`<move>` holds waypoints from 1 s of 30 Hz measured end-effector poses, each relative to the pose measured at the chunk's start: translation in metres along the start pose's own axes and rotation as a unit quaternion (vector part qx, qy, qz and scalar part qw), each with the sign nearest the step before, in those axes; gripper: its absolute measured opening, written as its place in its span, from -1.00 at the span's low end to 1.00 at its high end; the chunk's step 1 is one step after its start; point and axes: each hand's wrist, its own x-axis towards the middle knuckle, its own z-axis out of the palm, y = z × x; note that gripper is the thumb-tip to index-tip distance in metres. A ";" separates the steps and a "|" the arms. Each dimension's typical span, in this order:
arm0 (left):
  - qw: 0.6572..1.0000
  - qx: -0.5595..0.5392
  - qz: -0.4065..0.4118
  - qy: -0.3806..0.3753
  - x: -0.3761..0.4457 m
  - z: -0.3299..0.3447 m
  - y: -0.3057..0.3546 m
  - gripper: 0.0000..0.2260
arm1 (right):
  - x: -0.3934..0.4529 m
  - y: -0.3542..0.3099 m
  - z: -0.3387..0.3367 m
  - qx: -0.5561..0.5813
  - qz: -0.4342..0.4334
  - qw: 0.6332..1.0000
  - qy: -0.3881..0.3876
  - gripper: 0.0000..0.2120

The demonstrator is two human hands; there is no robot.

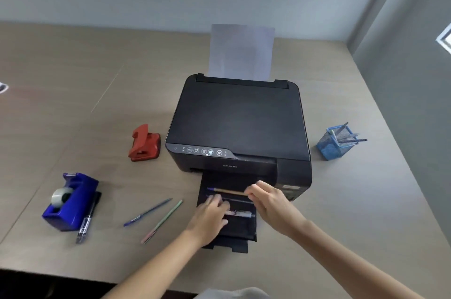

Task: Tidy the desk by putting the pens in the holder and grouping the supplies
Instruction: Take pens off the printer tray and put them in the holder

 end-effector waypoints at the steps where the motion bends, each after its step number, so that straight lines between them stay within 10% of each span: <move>1: 1.000 0.024 0.003 -0.005 -0.002 0.002 0.001 -0.77 | 0.009 0.001 0.011 -0.012 0.013 1.000 -0.015 -0.85; 6: 0.996 0.077 0.034 -0.020 -0.021 0.003 -0.008 -0.79 | 0.044 0.000 0.050 -0.093 0.120 0.985 -0.086 -0.61; 13: 0.988 -0.153 -0.005 -0.013 -0.058 -0.003 -0.032 -0.89 | 0.066 0.002 0.074 -0.225 0.171 0.951 -0.123 -0.76; 23: 0.955 -0.239 -0.074 0.157 -0.063 -0.030 -0.052 -0.78 | 0.038 -0.011 0.081 -0.154 0.146 0.965 -0.154 -0.69; 30: 0.915 -0.349 -0.050 0.197 -0.026 -0.086 -0.027 -0.83 | 0.012 -0.022 0.026 -0.070 0.094 0.993 0.031 -0.79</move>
